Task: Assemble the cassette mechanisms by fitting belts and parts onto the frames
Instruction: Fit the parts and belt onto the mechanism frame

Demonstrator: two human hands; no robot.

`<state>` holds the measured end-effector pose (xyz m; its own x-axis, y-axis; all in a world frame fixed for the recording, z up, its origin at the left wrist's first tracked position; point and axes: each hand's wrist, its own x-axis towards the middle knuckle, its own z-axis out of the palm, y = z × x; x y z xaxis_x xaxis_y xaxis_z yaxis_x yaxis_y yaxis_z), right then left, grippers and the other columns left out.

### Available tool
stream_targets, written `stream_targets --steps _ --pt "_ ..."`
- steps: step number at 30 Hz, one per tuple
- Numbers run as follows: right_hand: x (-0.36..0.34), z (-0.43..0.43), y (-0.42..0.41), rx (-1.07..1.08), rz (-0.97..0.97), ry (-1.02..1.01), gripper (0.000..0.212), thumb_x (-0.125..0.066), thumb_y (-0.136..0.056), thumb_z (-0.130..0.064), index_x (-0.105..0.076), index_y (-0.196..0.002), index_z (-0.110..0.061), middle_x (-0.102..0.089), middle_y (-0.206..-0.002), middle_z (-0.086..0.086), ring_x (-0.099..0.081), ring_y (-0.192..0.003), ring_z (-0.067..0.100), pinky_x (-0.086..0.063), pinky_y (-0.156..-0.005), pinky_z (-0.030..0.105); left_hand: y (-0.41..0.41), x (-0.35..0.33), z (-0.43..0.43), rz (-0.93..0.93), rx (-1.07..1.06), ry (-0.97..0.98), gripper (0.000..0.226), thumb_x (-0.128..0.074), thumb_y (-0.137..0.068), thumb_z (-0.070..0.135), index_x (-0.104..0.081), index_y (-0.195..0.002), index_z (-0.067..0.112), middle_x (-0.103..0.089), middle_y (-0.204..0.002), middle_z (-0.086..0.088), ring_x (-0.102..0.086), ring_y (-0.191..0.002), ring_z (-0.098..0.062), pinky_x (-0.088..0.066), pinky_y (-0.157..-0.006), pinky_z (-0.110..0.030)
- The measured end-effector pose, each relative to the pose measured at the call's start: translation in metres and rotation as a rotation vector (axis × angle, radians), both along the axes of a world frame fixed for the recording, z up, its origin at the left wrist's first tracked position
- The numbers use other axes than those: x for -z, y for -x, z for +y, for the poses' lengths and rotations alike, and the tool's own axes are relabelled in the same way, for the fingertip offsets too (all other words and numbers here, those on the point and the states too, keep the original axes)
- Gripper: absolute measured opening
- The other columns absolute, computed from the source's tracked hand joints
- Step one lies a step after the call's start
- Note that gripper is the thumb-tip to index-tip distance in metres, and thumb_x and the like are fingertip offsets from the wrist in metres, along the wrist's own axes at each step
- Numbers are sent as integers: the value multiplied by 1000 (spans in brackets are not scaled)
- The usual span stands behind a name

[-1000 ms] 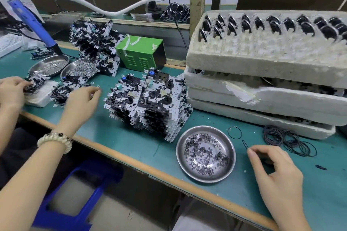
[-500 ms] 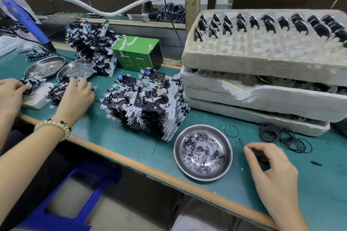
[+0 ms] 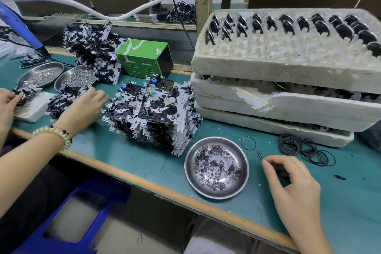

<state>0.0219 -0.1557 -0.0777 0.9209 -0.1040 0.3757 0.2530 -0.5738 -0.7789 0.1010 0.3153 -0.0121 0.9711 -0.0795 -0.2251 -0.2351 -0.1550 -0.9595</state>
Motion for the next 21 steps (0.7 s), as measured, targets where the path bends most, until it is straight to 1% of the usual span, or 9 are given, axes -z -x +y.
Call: stream_targets --steps 3,5,7,9,12,15,17,19,21 --pt "0 0 0 -5 -2 3 15 -69 -86 -9 -66 -82 -23 -63 -84 -18 -57 -85 12 -39 -78 10 3 3 -5 -23 -29 123 22 -58 -92 34 -75 -103 25 -54 -122 2 -37 -115 -22 -32 -98 -36" --pt "0 0 0 -7 -2 5 15 -70 -86 -9 -66 -82 -23 -63 -84 -18 -56 -83 12 -39 -77 11 6 10 -15 -189 53 350 10 -73 -77 25 -77 -87 23 -61 -114 -2 -33 -103 -22 -33 -90 -34" --pt "0 -1 0 -7 1 0 16 -70 -86 -9 -66 -82 -23 -63 -84 -18 -57 -83 11 -39 -77 11 7 15 -20 -322 121 753 37 -82 -51 -7 -73 -86 -3 -65 -103 -21 -39 -98 -28 -39 -85 -41" --pt "-1 -1 1 -4 4 -13 16 -69 -86 -9 -66 -82 -24 -63 -84 -18 -57 -84 11 -39 -76 10 10 16 -23 -434 85 1036 62 -77 -45 -18 -65 -106 -13 -63 -110 -28 -50 -107 -40 -42 -91 -51" --pt "-1 -2 1 1 8 -42 16 -69 -86 -11 -66 -82 -25 -63 -85 -18 -58 -84 8 -39 -76 10 10 5 -12 -603 -42 1219 44 -58 -82 18 -64 -120 -1 -62 -117 -27 -51 -113 -45 -39 -93 -52" --pt "-2 -2 1 -2 12 -44 16 -69 -86 -11 -66 -82 -25 -63 -84 -19 -58 -85 10 -40 -75 10 6 -6 16 -875 -366 1507 61 -34 -98 48 -62 -125 1 -62 -110 -29 -55 -104 -42 -41 -96 -53" --pt "-2 -2 1 -5 14 -41 16 -70 -86 -10 -66 -82 -25 -63 -84 -20 -58 -85 9 -39 -75 9 3 -8 39 -975 -681 1849 74 -31 -99 58 -55 -134 -2 -59 -123 -29 -55 -113 -42 -41 -103 -56" --pt "-1 -2 1 -8 15 -41 16 -69 -86 -10 -66 -82 -25 -63 -83 -20 -58 -84 8 -39 -75 7 1 -6 53 -868 -966 2135 77 -42 -97 63 -43 -147 3 -45 -150 -20 -44 -135 -39 -35 -113 -55" --pt "-1 -2 0 -8 13 -36 16 -69 -86 -10 -66 -81 -25 -63 -83 -18 -58 -84 9 -38 -75 6 -3 1 62 -756 -1028 2239 75 -54 -95 59 -41 -149 9 -41 -156 -12 -38 -142 -33 -29 -118 -52"
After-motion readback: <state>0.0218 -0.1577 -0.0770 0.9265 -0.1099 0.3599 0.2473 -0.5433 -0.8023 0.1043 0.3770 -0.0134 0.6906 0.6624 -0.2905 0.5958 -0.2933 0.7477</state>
